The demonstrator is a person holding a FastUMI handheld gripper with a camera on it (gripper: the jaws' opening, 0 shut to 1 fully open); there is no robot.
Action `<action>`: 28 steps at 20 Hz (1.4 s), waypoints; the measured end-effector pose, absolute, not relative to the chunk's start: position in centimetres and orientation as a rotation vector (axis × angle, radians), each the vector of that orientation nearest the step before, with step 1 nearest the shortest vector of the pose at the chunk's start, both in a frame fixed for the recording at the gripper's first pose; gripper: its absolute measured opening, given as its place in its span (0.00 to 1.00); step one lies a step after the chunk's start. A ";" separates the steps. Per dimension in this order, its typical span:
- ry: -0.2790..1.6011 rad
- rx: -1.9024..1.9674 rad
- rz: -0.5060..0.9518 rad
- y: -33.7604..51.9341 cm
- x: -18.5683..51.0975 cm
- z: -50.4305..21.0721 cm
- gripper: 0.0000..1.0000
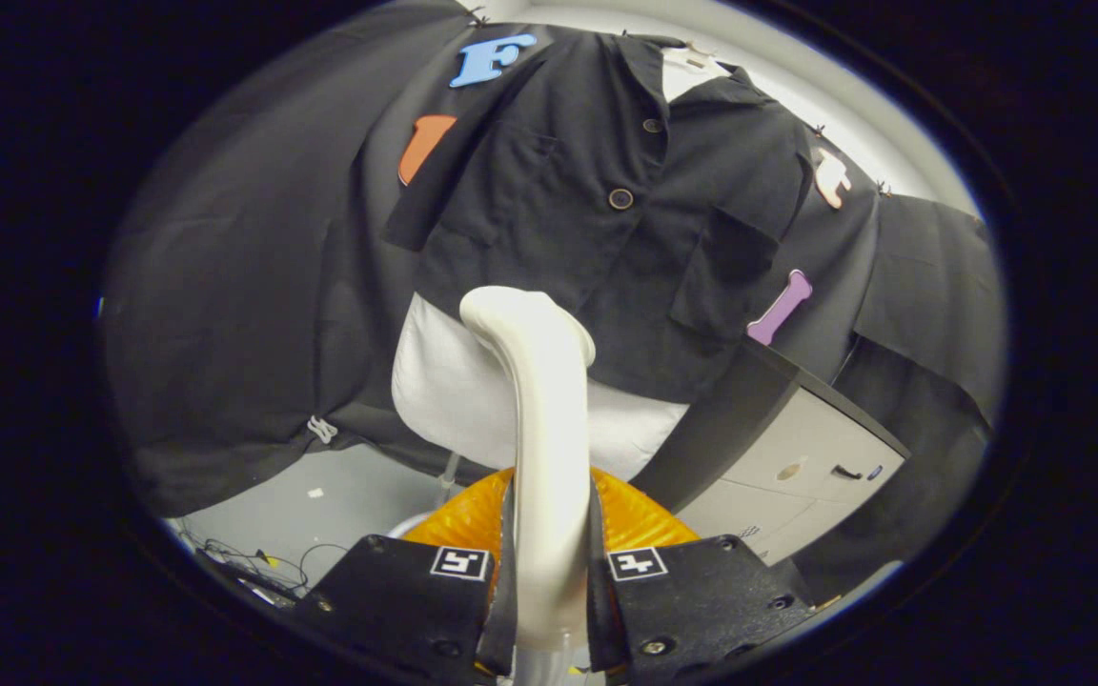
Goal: Iron the clothes twice with a garment steamer, once on the left side and once on the right side.
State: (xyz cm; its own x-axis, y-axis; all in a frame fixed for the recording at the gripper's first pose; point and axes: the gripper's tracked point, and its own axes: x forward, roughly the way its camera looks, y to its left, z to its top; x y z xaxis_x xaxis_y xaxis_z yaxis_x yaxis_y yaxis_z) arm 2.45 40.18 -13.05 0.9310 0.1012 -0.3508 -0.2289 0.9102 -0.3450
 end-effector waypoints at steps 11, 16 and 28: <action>0.413 -0.361 0.156 25.2 -1.9 -12.1 0.32; 0.427 -0.323 0.120 18.0 -3.1 -10.3 0.32; 0.483 -0.228 0.064 6.1 -5.7 -10.4 0.32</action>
